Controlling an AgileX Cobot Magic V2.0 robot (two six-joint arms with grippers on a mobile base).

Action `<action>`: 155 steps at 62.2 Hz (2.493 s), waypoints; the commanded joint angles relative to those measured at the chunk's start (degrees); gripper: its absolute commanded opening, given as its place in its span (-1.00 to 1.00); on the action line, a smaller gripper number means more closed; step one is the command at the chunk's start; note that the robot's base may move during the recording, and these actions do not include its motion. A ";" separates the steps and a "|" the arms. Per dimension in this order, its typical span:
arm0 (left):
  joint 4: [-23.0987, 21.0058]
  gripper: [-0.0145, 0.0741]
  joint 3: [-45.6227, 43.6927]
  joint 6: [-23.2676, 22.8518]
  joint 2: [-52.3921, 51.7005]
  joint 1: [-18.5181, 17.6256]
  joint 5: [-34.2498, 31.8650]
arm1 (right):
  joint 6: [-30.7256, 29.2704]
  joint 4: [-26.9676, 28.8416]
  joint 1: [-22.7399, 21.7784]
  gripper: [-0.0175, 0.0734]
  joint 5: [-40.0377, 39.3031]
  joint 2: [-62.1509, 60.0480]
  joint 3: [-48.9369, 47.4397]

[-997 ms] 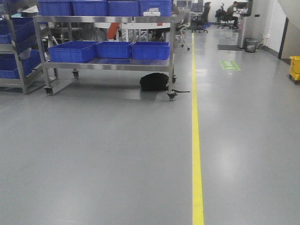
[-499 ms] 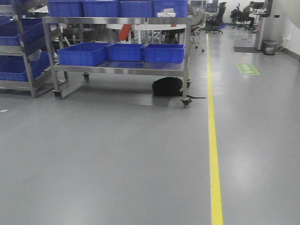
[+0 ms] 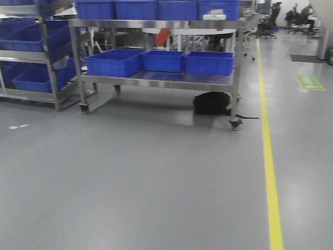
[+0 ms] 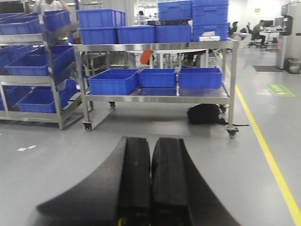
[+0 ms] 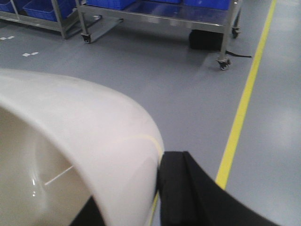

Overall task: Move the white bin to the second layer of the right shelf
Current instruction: 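Drive past the blue crate racks carrying the bin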

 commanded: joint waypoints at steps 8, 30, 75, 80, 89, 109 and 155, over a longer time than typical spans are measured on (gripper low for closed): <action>-0.29 -0.48 1.90 -0.43 -0.76 -0.11 -4.99 | -0.22 -0.12 -0.33 -0.50 -6.13 0.01 -1.75; -0.29 -0.48 1.90 -0.43 -0.76 -0.11 -4.99 | -0.22 -0.12 -0.33 -0.50 -6.13 0.00 -1.75; -0.29 -0.48 1.90 -0.43 -0.76 -0.11 -4.99 | -0.22 -0.12 -0.33 -0.50 -6.13 0.00 -1.75; -0.29 -0.48 1.90 -0.43 -0.76 -0.11 -4.99 | -0.22 -0.12 -0.33 -0.50 -6.13 0.00 -1.75; -0.29 -0.48 1.90 -0.43 -0.76 -0.11 -4.99 | -0.22 -0.12 -0.33 -0.50 -6.13 0.00 -1.75; -0.29 -0.48 1.90 -0.43 -0.76 -0.11 -4.99 | -0.22 -0.12 -0.33 -0.50 -6.13 0.00 -1.75; -0.29 -0.48 1.90 -0.43 -0.76 -0.11 -4.99 | -0.22 -0.12 -0.33 -0.50 -6.13 0.00 -1.75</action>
